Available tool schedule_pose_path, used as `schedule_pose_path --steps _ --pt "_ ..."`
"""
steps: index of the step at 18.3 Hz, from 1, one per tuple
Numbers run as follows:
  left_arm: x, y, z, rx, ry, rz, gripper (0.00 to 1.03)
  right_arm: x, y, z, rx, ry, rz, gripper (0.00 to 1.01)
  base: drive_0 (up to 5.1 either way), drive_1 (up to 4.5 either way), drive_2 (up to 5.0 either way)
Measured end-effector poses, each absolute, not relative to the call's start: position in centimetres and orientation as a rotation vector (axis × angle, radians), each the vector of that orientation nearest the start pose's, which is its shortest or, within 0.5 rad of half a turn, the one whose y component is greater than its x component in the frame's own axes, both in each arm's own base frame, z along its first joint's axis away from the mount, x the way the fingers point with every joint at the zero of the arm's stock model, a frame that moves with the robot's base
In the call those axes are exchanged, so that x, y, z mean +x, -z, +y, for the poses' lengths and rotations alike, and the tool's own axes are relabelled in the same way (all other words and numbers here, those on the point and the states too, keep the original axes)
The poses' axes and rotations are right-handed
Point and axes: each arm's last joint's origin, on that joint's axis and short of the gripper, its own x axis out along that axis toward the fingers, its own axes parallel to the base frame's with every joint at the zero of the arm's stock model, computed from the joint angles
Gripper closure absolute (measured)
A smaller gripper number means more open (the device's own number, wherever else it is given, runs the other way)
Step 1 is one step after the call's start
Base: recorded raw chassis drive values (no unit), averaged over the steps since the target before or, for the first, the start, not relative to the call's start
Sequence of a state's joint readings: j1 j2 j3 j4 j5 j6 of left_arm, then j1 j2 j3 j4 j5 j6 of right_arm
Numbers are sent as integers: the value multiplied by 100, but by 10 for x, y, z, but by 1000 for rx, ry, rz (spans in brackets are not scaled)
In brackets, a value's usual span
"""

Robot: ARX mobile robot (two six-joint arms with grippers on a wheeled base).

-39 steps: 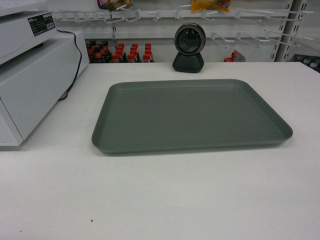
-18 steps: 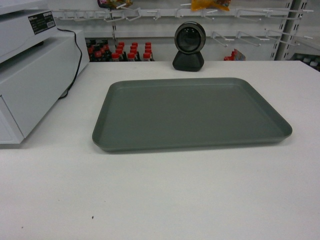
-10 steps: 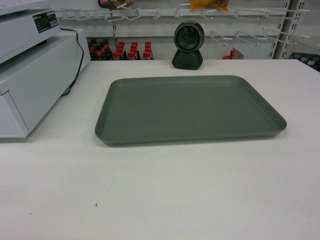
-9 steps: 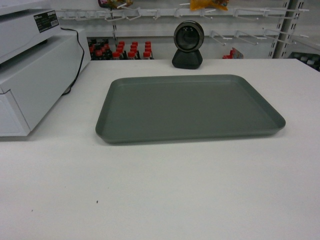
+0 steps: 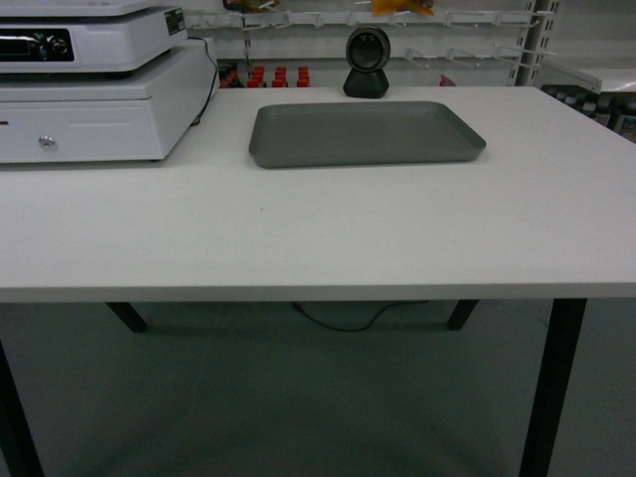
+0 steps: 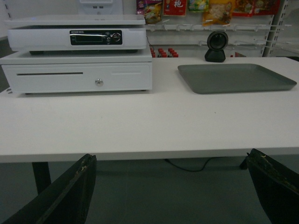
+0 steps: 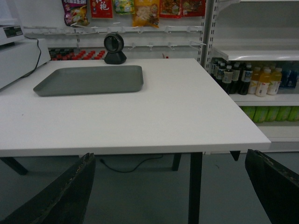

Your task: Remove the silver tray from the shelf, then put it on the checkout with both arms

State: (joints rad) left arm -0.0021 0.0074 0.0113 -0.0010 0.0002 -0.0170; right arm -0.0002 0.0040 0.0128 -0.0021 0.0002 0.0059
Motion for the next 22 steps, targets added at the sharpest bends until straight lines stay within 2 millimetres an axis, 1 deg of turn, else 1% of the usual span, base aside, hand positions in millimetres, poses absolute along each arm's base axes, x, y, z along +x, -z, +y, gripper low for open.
schedule_pose_path --steps 2,22 --pt "97 -166 0 -17 2 1 5 97 -167 0 6 0 -6 3 6 -416 428" --pt "97 -167 0 -17 1 -1 5 97 -167 0 6 1 -7 3 0 0 0"
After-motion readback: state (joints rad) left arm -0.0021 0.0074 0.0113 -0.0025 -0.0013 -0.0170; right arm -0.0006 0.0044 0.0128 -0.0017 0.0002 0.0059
